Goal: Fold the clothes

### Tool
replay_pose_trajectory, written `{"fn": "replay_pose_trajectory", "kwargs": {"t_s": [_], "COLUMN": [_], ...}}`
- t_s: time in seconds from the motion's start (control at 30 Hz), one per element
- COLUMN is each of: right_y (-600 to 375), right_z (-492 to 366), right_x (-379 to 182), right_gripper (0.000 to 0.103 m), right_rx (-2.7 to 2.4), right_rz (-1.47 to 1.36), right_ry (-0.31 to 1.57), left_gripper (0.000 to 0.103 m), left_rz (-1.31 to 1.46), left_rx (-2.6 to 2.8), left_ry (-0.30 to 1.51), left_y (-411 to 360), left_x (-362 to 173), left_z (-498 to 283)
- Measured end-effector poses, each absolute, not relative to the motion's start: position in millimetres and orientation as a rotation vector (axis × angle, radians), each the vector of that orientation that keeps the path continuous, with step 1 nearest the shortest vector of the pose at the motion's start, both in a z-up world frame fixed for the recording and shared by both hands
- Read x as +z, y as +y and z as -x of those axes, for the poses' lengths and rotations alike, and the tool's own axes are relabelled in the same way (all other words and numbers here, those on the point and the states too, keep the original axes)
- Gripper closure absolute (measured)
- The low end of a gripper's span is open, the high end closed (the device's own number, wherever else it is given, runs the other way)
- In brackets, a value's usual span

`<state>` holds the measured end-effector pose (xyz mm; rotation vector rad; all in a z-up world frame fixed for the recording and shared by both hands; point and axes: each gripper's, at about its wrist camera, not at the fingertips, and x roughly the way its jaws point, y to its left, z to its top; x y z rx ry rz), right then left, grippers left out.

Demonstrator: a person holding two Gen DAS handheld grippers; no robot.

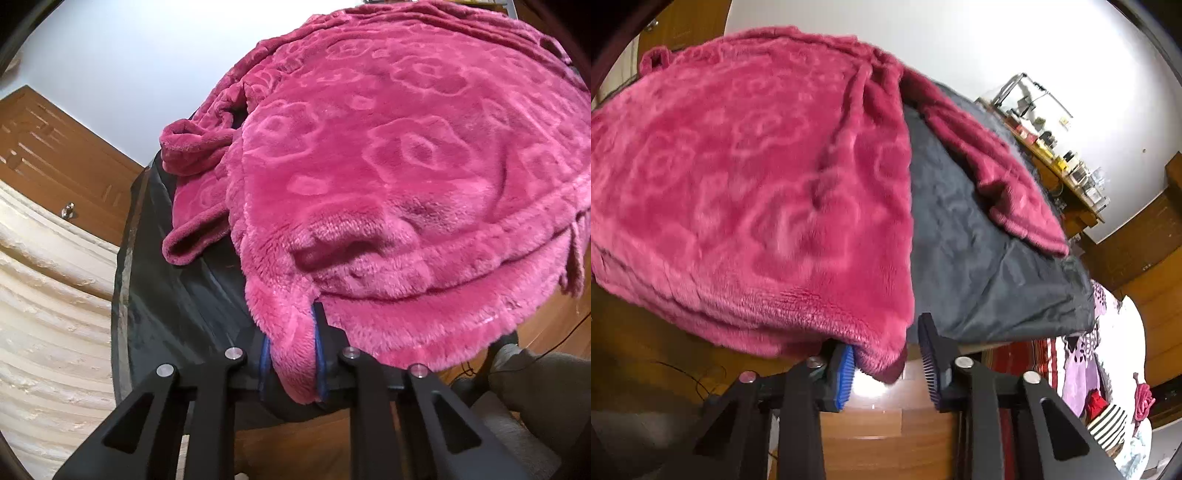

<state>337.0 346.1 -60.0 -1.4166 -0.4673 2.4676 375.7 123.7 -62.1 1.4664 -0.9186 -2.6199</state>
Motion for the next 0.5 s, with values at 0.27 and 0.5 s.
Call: {"fn": "replay_pose_trajectory", "kwargs": {"t_s": [0.27,0.5], "right_y": [373.7,377.5], "right_z": [-326.6,-322.9], "right_x": [-9.8,6.4], "right_gripper": [0.072,0.072], "right_rx": [2.495,2.532], "right_rz": [1.223,1.186], "right_ry": [-0.316,-0.246], "left_gripper": [0.078,0.069], "left_rz": [-1.281,-1.113], "left_rx": [-2.620,-2.593], "left_ry": [-1.219,-1.493], "left_y": [137.7,164.5], "left_x": [-68.2,-78.6], "left_z": [-401.7,-414.6]}}
